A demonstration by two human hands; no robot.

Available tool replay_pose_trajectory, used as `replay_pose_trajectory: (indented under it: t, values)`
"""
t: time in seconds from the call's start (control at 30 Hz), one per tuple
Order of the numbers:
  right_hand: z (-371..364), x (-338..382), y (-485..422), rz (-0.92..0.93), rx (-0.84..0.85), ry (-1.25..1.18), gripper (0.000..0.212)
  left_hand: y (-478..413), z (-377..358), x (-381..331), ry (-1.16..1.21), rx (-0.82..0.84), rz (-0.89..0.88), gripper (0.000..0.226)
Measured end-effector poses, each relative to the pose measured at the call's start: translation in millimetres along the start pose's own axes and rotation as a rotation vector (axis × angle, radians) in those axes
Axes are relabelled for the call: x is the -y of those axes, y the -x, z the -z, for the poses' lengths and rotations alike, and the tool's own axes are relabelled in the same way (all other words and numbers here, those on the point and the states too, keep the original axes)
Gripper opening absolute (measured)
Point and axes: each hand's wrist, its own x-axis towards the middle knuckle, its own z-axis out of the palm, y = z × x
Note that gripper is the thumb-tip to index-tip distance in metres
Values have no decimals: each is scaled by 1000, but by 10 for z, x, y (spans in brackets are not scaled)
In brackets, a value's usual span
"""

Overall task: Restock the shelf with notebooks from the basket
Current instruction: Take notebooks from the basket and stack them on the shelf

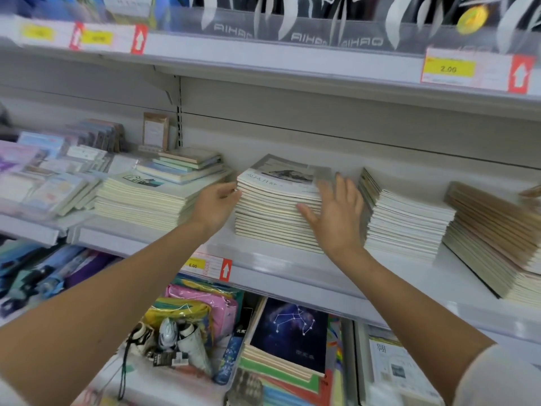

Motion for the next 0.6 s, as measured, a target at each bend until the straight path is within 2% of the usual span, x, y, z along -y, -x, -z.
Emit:
replay_pose_trajectory:
  t: [0.07,0.17,0.3,0.43,0.6]
  values:
    - [37,212,37,140,8,33,56,116,133,-16,-79,-64,39,24]
    - [47,677,195,287,4,-75,42,342,429,-96,-106,-93,76,16]
    - [0,1325,587,371,58,-267,23,811,996,-51,-231,-213,162,36]
    - [-187,1895,1115,449,285,-388,15,1621,1531,170,-497,-144,282,46]
    - [-475,2563,1970,527,576,-455,13,2588,2140,587,-562,-205,536,41]
